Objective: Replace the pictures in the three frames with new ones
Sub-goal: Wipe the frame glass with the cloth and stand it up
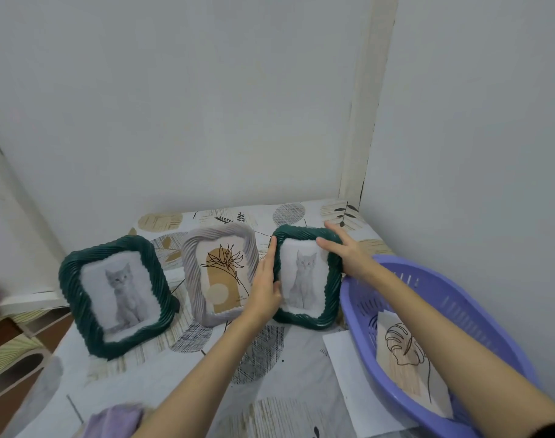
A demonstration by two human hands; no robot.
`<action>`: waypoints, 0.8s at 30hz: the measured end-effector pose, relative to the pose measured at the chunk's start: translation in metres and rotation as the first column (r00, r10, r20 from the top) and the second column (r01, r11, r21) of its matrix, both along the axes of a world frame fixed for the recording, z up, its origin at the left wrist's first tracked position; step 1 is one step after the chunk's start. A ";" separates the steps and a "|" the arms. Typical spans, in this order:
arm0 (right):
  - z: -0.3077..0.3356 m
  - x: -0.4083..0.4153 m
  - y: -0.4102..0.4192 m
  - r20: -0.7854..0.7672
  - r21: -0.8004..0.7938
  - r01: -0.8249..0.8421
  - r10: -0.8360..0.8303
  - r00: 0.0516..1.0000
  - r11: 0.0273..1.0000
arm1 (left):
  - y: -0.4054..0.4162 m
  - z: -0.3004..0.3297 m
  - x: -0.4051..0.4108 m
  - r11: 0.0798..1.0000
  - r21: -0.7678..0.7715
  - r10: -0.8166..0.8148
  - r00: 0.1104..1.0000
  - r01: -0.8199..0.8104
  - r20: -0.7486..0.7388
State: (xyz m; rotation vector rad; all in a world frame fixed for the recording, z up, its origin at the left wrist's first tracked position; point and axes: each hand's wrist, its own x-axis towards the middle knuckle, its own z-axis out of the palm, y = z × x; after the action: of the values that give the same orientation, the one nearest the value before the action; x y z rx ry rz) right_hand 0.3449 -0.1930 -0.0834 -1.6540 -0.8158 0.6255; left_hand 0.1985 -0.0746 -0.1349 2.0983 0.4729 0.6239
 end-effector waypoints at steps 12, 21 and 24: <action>-0.013 -0.003 -0.005 0.205 0.226 0.068 -0.116 0.972 0.972 | 0.002 0.004 0.008 0.998 0.058 0.034 0.997 -0.030 -0.064; -0.019 0.003 -0.008 0.254 0.205 0.080 -0.131 0.958 0.976 | -0.005 0.006 -0.014 0.982 0.187 0.034 0.999 -0.036 0.013; -0.021 0.005 -0.007 0.218 0.192 0.075 -0.117 0.969 0.979 | 0.002 -0.002 -0.051 0.922 0.177 0.287 0.916 -0.344 0.281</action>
State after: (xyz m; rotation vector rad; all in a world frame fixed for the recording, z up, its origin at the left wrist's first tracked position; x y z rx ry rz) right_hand 0.3501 -0.2003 -0.1041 -1.6042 -0.9227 0.2853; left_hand 0.1474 -0.0730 -0.1366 2.1273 0.6297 1.1660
